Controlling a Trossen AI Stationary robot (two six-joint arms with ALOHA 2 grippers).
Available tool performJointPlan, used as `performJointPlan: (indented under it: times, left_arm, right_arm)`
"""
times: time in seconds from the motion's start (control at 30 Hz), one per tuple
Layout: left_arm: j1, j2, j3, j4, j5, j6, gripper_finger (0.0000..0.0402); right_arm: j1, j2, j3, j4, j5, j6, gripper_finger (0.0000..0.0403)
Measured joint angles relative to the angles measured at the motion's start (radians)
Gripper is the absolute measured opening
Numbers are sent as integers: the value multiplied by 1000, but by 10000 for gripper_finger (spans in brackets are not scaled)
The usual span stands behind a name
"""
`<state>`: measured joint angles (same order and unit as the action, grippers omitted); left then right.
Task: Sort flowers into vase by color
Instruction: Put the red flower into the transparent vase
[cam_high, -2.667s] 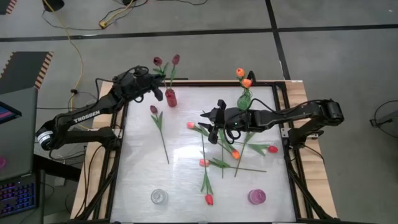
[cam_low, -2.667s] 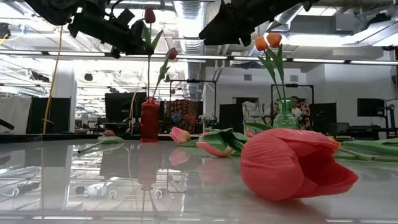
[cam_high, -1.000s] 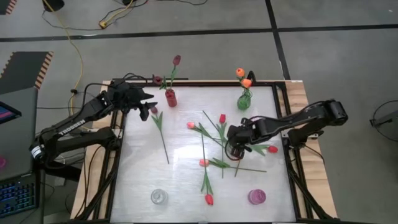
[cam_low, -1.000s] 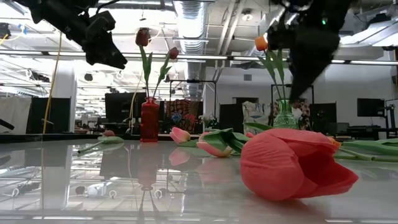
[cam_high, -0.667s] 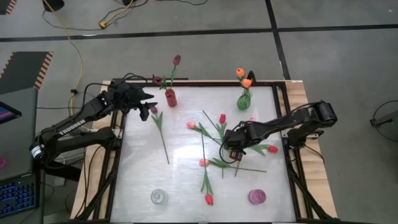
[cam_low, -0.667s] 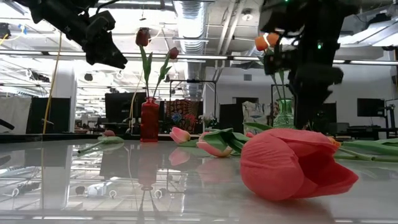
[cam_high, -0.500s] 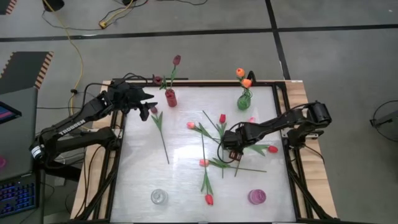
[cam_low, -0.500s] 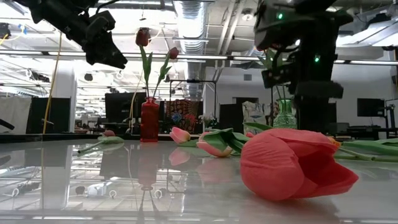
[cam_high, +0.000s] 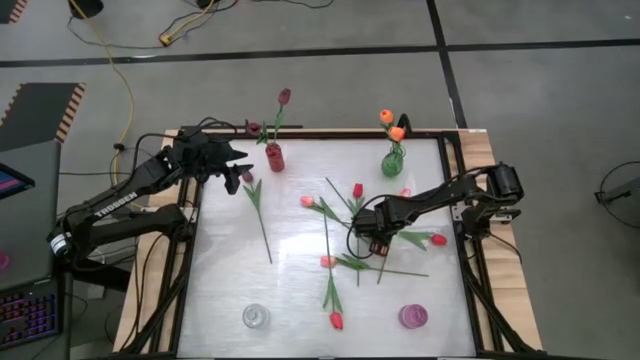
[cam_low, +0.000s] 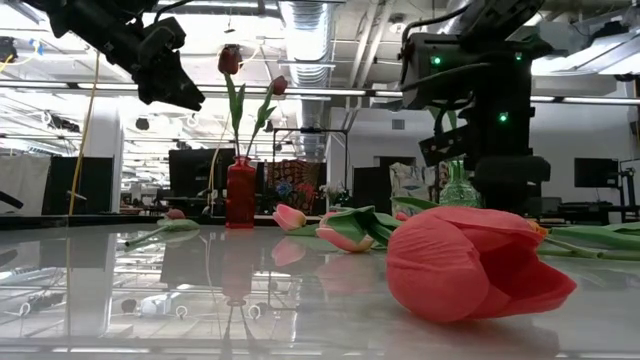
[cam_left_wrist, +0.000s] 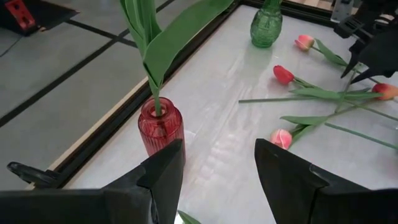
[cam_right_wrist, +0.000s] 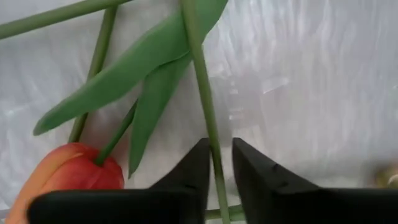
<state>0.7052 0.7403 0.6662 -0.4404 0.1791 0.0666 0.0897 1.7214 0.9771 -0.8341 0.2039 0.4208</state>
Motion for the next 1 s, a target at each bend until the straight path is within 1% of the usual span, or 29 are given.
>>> performJointPlan:
  times: [0.17, 0.23, 0.4, 0.6, 0.73, 0.83, 1.0]
  left_arm:
    - [0, 0, 0, 0, 0, -2, 184]
    - [0, 0, 0, 0, 0, -2, 184]
    - [0, 0, 0, 0, 1, -4, 184]
    - [0, 0, 0, 0, 6, -27, 184]
    - [0, 0, 0, 1, 72, -38, 184]
    - [0, 0, 0, 1, 135, -80, 184]
    - [0, 0, 0, 1, 295, -176, 184]
  right_arm:
    - [2, 0, 0, -1, 0, -8, 39]
    - [1, 0, 1, -4, 0, -12, 25]
    - [2, 0, 50, -72, 0, -46, 25]
    - [17, 0, 160, -166, 1, -134, 44]
    - [28, 0, 248, -208, 3, -215, 36]
    - [37, 0, 312, -213, 3, -297, 30]
    - [58, -1, 414, -200, 5, -459, 37]
